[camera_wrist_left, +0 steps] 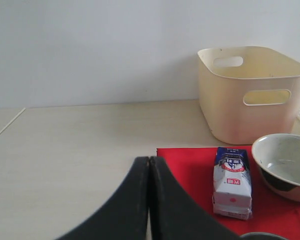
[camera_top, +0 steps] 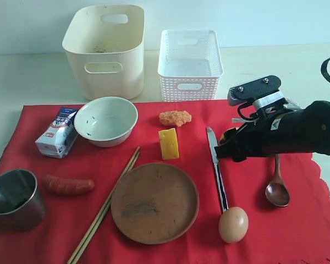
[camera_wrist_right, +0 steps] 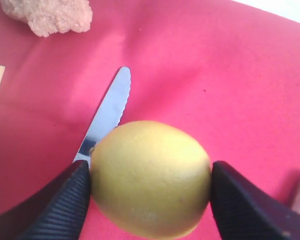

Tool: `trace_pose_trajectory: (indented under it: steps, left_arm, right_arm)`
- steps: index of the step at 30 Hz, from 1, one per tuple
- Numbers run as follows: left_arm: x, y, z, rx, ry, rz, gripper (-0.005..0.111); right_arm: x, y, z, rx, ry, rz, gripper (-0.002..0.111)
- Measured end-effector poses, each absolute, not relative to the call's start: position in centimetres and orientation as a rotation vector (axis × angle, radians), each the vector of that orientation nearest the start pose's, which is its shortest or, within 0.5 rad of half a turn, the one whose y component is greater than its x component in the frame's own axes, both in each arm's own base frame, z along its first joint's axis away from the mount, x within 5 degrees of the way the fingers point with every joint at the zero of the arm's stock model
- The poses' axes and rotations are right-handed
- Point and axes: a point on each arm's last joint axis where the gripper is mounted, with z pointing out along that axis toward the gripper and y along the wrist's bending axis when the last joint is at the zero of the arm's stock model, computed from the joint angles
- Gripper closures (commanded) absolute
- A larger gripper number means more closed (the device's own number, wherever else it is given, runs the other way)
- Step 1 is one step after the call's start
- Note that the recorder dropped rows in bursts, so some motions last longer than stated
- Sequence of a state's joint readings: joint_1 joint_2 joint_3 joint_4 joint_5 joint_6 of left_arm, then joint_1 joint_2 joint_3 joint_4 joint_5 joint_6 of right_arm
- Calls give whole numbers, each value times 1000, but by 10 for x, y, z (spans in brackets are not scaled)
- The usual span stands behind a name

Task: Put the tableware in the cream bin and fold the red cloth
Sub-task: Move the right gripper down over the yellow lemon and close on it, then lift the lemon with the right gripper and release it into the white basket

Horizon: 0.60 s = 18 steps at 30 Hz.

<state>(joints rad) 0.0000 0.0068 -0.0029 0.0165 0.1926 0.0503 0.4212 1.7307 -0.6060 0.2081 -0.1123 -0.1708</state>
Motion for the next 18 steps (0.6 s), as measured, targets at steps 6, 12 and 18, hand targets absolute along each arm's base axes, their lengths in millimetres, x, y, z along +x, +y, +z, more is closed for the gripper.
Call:
trace_pose_trajectory:
  steps: [6, 12, 18]
  left_arm:
    - [56, 0, 196, 53, 1680, 53, 106]
    - [56, 0, 196, 53, 1680, 53, 106]
    - [56, 0, 196, 53, 1680, 53, 106]
  right_arm:
    - [261, 115, 118, -473, 2462, 160, 94]
    - [260, 115, 120, -478, 2467, 162, 108]
    - [254, 114, 143, -478, 2436, 187, 108]
